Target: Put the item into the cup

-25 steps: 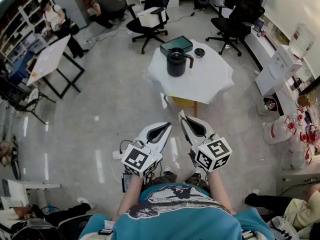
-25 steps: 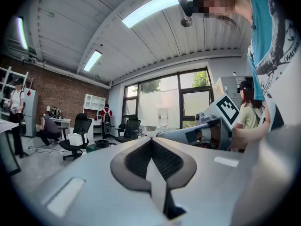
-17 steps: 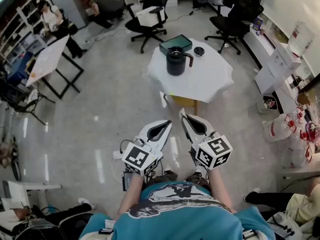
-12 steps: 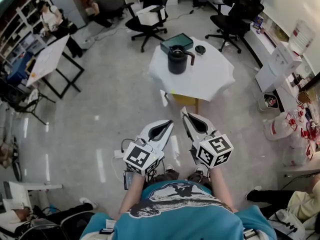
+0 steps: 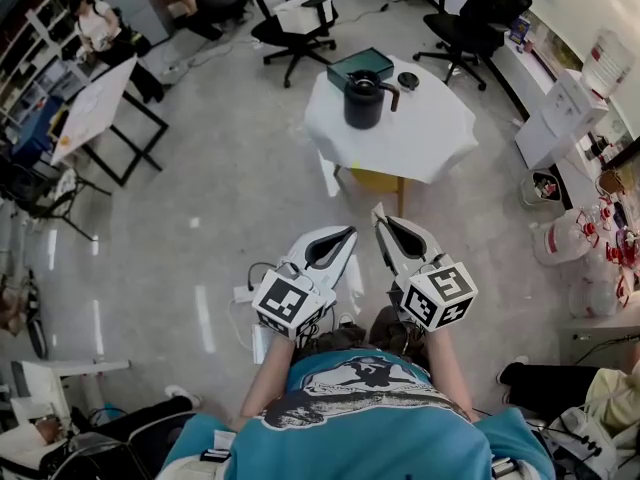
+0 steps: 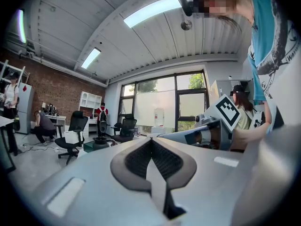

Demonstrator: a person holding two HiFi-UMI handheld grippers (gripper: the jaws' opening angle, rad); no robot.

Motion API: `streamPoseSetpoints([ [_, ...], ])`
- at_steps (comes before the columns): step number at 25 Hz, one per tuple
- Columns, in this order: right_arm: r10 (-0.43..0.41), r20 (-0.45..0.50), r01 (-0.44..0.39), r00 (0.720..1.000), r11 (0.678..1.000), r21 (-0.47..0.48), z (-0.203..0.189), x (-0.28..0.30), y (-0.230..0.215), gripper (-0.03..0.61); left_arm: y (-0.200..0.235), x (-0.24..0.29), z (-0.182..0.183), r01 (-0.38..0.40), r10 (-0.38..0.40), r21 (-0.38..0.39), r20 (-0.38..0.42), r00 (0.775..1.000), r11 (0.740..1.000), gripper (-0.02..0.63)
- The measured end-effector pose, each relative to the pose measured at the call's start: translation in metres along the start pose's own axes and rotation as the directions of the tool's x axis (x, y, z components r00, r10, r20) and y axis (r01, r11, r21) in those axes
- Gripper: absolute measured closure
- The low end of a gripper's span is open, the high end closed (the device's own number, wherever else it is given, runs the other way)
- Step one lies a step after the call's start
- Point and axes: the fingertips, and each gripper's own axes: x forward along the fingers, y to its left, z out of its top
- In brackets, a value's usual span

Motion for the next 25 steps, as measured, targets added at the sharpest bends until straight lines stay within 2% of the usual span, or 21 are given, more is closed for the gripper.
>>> streamPoseSetpoints([
  [6,0.002,-0.016,-0.002,1.0,1.0,0.004,-0.001,0.002,0.005,0.554,0.003,-0.002,-0.003,0.008,-0.008,-0.019,-0.005,1.0,1.0,0.614],
  [13,0.003,-0.039,-0.002,0.999,1.0,0.016,-0.004,0.004,-0.012,0.554,0.007,0.014,-0.006,-0.003,0.003,-0.038,-0.009,1.0,0.999,0.614],
  [18,0.041,-0.044,-0.04,0.998,0.999,0.022,0.003,0.019,-0.034,0.554,0.018,0.036,-0.008,-0.038,0.037,-0.04,-0.02,0.999,0.998,0.612],
  [25,0.106,-0.067,-0.106,0.992,0.994,0.017,0.025,0.05,-0.092,0.554,0.052,0.094,-0.001,-0.117,0.117,-0.047,-0.013,0.993,0.992,0.612],
])
